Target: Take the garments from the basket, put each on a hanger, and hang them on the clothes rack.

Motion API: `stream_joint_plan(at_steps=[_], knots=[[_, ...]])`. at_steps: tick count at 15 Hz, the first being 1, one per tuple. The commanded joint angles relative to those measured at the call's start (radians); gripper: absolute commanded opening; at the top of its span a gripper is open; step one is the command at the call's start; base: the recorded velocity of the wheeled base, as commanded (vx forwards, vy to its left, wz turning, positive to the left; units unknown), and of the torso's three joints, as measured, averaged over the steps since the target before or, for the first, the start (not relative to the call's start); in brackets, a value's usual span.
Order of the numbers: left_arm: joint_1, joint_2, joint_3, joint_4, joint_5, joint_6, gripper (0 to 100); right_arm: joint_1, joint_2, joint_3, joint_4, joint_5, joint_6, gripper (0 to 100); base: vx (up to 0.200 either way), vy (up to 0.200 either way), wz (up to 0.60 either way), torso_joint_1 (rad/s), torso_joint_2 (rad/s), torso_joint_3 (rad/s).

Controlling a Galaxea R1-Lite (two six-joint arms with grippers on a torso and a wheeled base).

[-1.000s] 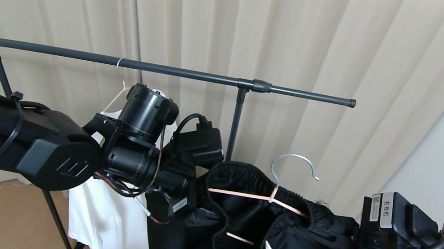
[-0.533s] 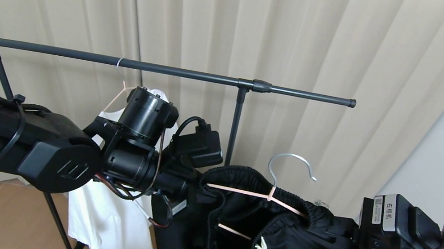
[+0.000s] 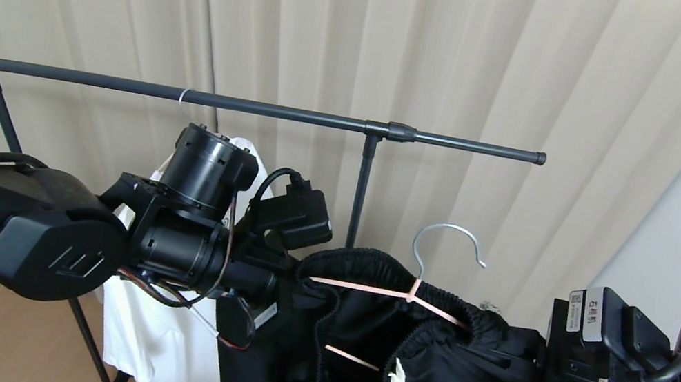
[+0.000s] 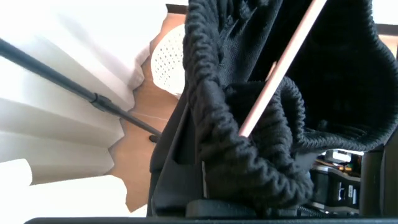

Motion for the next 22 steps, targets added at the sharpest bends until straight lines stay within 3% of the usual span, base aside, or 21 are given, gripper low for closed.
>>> stream_joint_plan(at_steps=[1,6,11,13,22], knots=[[0.009,-0.019,0.004,-0.004,0.004,-0.004,0,0.002,-0.002,0.002,0.002,-0.001,0.000,100,0.000,0.000,0.00,0.000,0.00,0.000],[0.055,-0.070,0.065,-0.076,0.020,-0.041,0,-0.004,-0.013,0.012,0.002,0.005,-0.004,100,0.000,0.000,0.00,0.000,0.00,0.000],[0.121,-0.137,0.113,-0.081,0.026,-0.043,0,-0.004,-0.040,0.022,0.002,0.030,-0.003,100,0.000,0.000,0.00,0.000,0.00,0.000],[0.170,-0.201,0.147,-0.081,0.026,-0.081,0,-0.004,-0.031,0.020,0.002,0.054,-0.003,100,0.000,0.000,0.00,0.000,0.00,0.000],[0.304,-0.338,0.209,-0.081,0.021,-0.161,0,-0.043,0.162,-0.004,-0.072,0.053,0.000,100,0.000,0.000,0.00,0.000,0.00,0.000]])
